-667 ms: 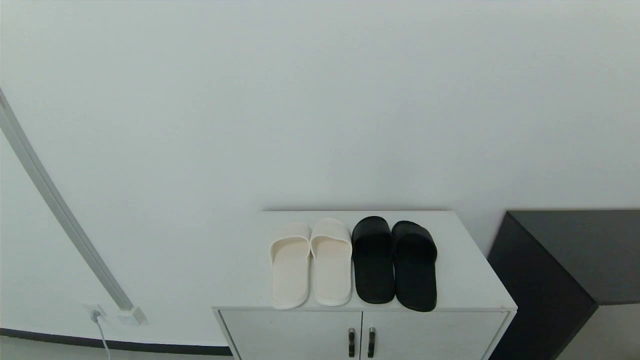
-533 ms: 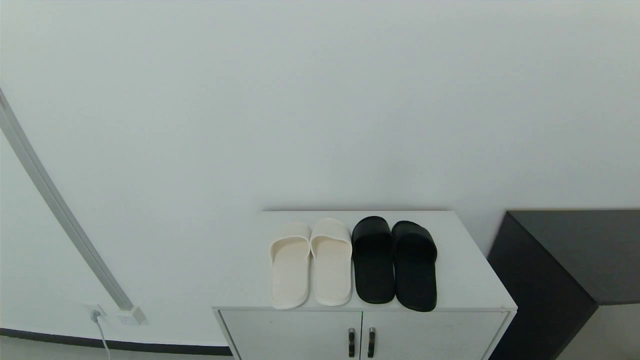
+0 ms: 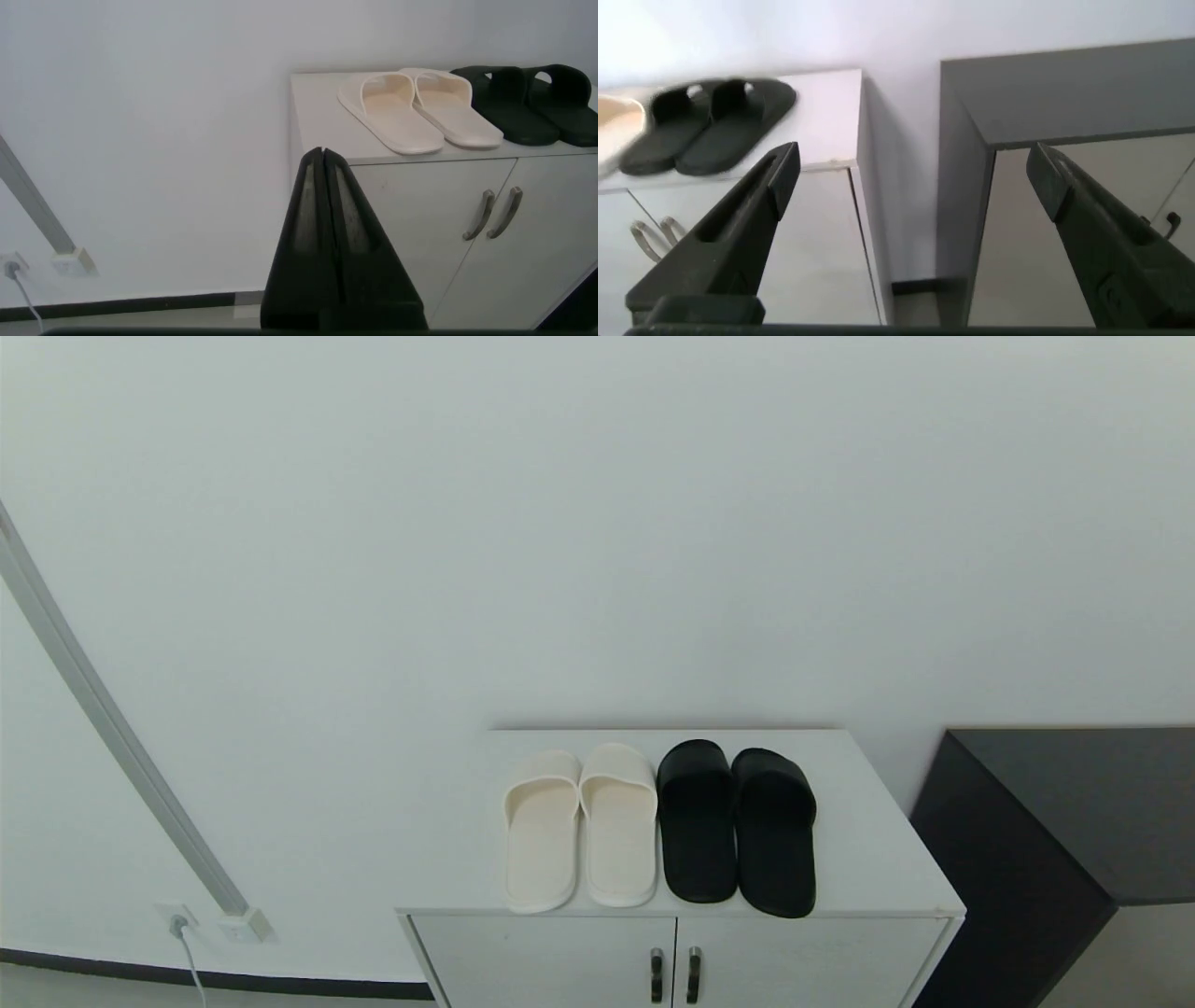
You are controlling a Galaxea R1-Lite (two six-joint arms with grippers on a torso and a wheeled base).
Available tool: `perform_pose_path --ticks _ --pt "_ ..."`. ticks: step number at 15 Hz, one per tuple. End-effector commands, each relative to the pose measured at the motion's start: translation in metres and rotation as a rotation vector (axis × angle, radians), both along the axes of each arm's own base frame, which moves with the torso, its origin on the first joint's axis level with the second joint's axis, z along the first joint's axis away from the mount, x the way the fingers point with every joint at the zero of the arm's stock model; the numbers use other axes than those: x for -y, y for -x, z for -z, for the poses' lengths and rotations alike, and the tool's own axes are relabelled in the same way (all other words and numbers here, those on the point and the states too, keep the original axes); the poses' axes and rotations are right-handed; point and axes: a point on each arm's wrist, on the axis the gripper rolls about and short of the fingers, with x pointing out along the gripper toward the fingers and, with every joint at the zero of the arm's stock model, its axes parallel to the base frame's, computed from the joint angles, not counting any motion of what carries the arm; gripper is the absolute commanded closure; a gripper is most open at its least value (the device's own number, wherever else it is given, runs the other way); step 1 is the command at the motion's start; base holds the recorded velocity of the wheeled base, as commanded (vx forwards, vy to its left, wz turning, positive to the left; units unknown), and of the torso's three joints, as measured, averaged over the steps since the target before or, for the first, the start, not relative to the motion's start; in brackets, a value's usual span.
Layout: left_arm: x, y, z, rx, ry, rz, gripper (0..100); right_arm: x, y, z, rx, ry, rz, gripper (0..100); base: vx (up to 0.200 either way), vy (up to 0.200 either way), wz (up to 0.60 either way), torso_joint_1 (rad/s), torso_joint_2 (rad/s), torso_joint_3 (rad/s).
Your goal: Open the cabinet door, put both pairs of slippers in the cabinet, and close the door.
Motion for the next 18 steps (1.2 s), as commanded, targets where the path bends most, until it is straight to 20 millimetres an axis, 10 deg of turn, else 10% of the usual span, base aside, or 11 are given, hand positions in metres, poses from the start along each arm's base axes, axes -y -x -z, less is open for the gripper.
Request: perform_pose_path --ticks 1,11,18 --pt "0.000 0.000 0.000 -0.001 0.000 0.000 100 0.001 0.010 -0.062 0.098 -0.115 -0.031 0 0.000 0.000 0.00 0.000 0.00 0.000" --pt "0.000 0.000 0.000 -0.001 0.000 0.000 100 -0.015 -0.098 -0.084 -0.399 0.005 -0.277 0 0.000 0.000 0.00 0.000 0.00 0.000" --pt "0.000 0.000 0.000 -0.001 0.002 -0.001 100 -0.092 -0.164 -0.122 -0.352 -0.027 -0.361 0 0.000 0.000 0.00 0.000 0.00 0.000"
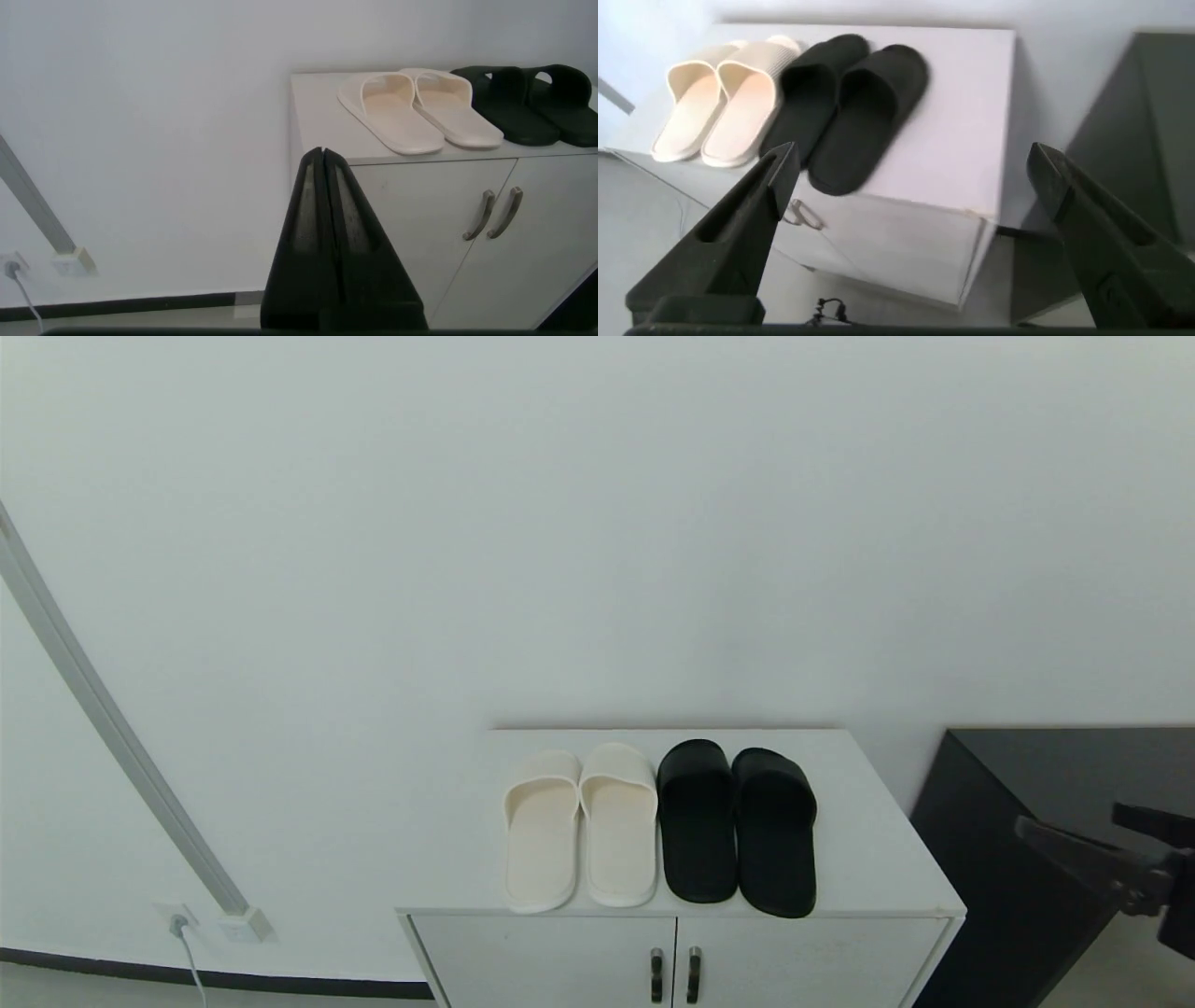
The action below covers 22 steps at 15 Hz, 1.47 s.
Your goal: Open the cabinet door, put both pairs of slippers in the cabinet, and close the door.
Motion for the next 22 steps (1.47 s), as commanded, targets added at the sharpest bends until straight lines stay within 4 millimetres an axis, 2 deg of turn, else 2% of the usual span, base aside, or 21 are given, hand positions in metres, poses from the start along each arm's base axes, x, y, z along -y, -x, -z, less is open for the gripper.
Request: perform_pose_path --ticks 1,4,7,10,11,13,15,18,22 --pt "0.000 0.000 0.000 -0.001 -0.001 -0.001 100 -0.048 -0.029 -0.007 -0.040 0.028 -0.059 0 0.000 0.000 0.00 0.000 0.00 0.000" --pt "0.000 0.000 0.000 -0.001 -0.001 -0.001 100 -0.087 -0.050 0.000 -0.102 0.032 -0.087 0 0.000 0.000 0.00 0.000 0.00 0.000" --pt "0.000 0.000 0.000 -0.001 -0.001 -0.001 100 -0.128 -0.083 0.019 -0.154 0.006 -0.007 0 0.000 0.000 0.00 0.000 0.00 0.000" --pt "0.000 0.000 0.000 -0.001 -0.001 -0.001 100 -0.157 -0.114 0.045 -0.126 0.007 0.078 0 0.000 0.000 0.00 0.000 0.00 0.000" --pt "0.000 0.000 0.000 -0.001 -0.001 -0.001 100 -0.168 -0.127 0.063 -0.118 0.024 0.135 0 0.000 0.000 0.00 0.000 0.00 0.000" --pt "0.000 0.000 0.000 -0.001 -0.001 0.001 100 -0.179 -0.139 0.089 -0.103 0.051 0.191 0 0.000 0.000 0.00 0.000 0.00 0.000" --pt "0.000 0.000 0.000 -0.001 -0.001 -0.001 100 -0.189 -0.150 0.105 -0.074 0.053 0.229 0 0.000 0.000 0.00 0.000 0.00 0.000" --pt "0.000 0.000 0.000 -0.001 -0.001 0.001 100 -0.197 -0.162 0.123 -0.086 0.074 0.238 0 0.000 0.000 0.00 0.000 0.00 0.000" --pt "0.000 0.000 0.000 -0.001 -0.001 0.001 100 -0.204 -0.186 0.131 -0.070 0.055 0.268 0 0.000 0.000 0.00 0.000 0.00 0.000"
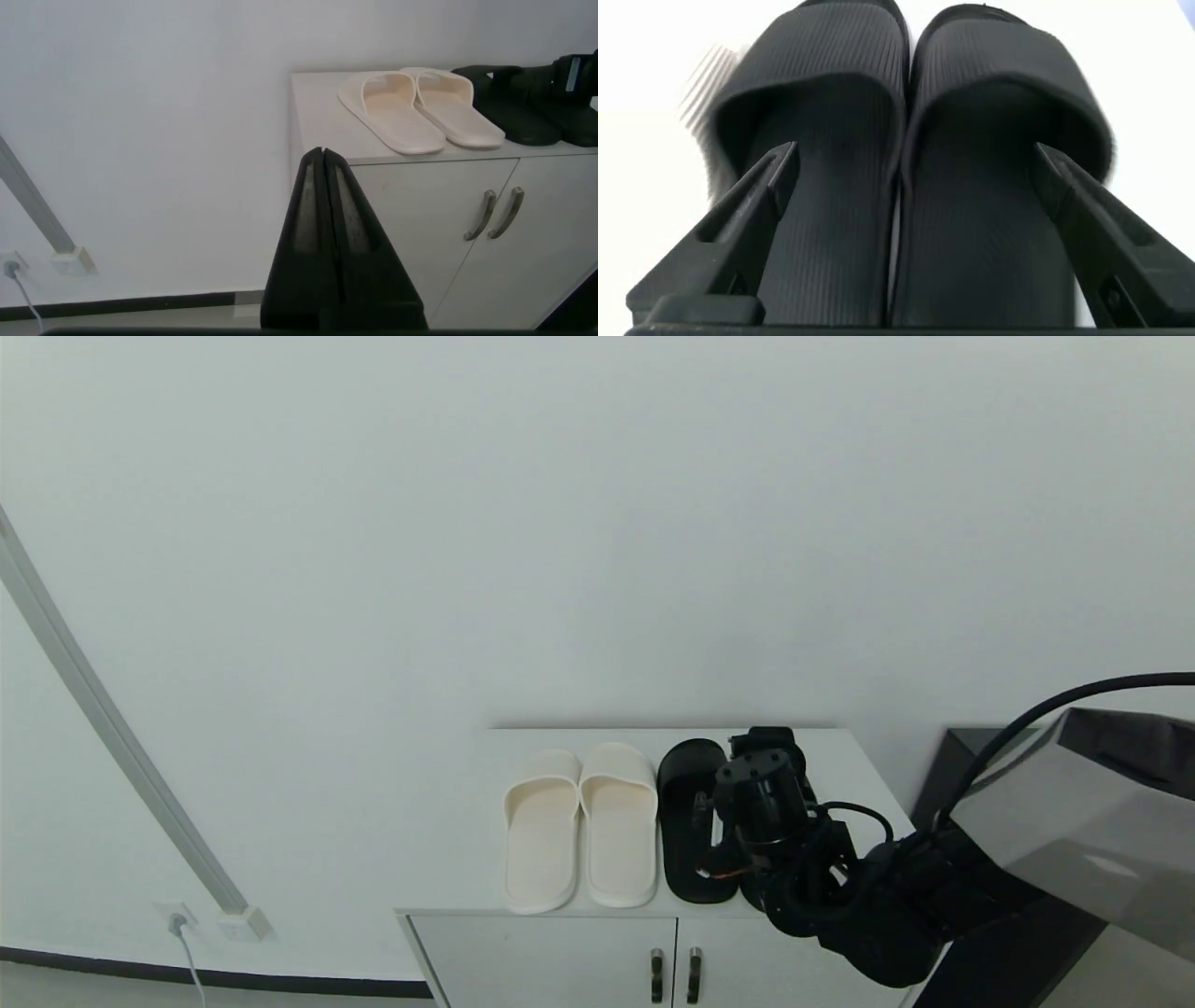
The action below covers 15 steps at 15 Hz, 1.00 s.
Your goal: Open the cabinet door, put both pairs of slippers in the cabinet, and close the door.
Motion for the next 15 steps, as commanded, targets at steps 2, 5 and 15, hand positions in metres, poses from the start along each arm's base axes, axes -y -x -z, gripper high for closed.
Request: perform_pose_path --ticks 2,5,15 --pt "0.000 0.000 0.000 -0.001 0.000 0.000 100 -0.005 -0.021 0.016 -0.005 0.005 0.027 0 0.000 0.000 0.00 0.000 0.00 0.000" --pt "0.000 0.000 0.000 -0.001 0.000 0.000 100 -0.002 -0.041 0.020 0.019 0.020 0.047 0 0.000 0.000 0.00 0.000 0.00 0.000" --pt "0.000 0.000 0.000 -0.001 0.002 0.000 100 -0.008 -0.058 0.026 0.050 0.037 0.048 100 0.000 0.000 0.00 0.000 0.00 0.000"
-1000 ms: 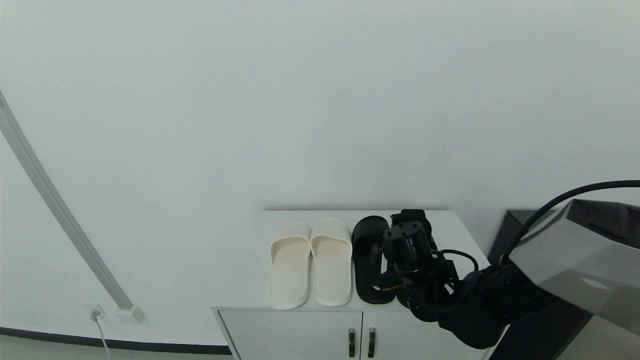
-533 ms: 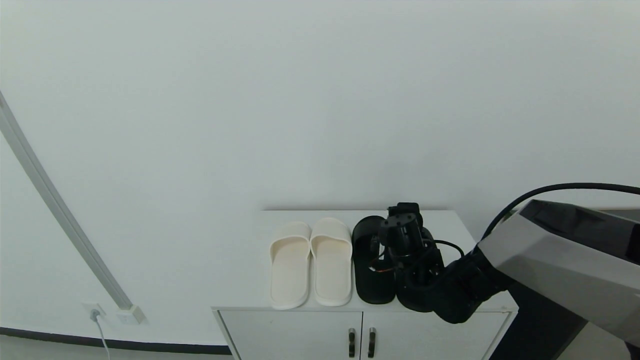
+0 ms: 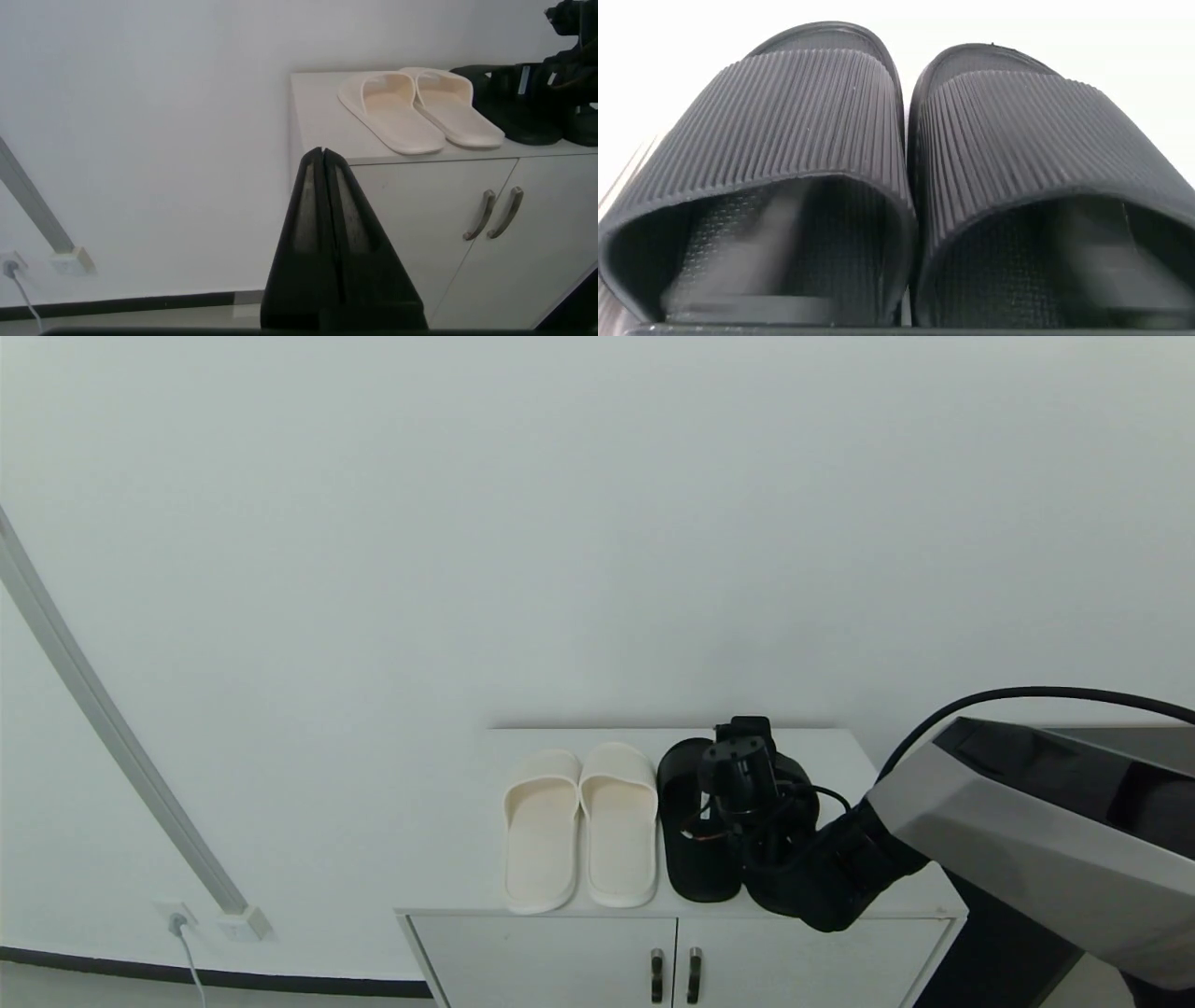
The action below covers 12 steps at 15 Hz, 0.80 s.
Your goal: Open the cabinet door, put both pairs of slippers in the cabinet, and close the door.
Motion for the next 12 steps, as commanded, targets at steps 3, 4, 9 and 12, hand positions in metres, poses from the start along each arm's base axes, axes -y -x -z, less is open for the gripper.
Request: perform_pose_path --ticks 3,4,9,12 --pt "0.000 0.000 0.000 -0.001 0.001 0.000 100 0.000 0.001 -0.002 0.005 -0.004 0.000 100 0.000 0.000 0.00 0.000 0.00 0.000" --pt "0.000 0.000 0.000 -0.001 0.001 0.000 100 0.000 0.001 -0.003 0.006 -0.004 0.001 100 0.000 0.000 0.00 0.000 0.00 0.000" --pt "0.000 0.000 0.000 -0.001 0.002 -0.002 100 0.009 0.015 -0.021 0.032 0.004 -0.012 100 0.000 0.000 0.00 0.000 0.00 0.000" --pt "0.000 0.000 0.000 0.000 -0.002 -0.002 100 0.026 0.056 -0.058 0.071 0.006 -0.115 100 0.000 0.000 0.00 0.000 0.00 0.000"
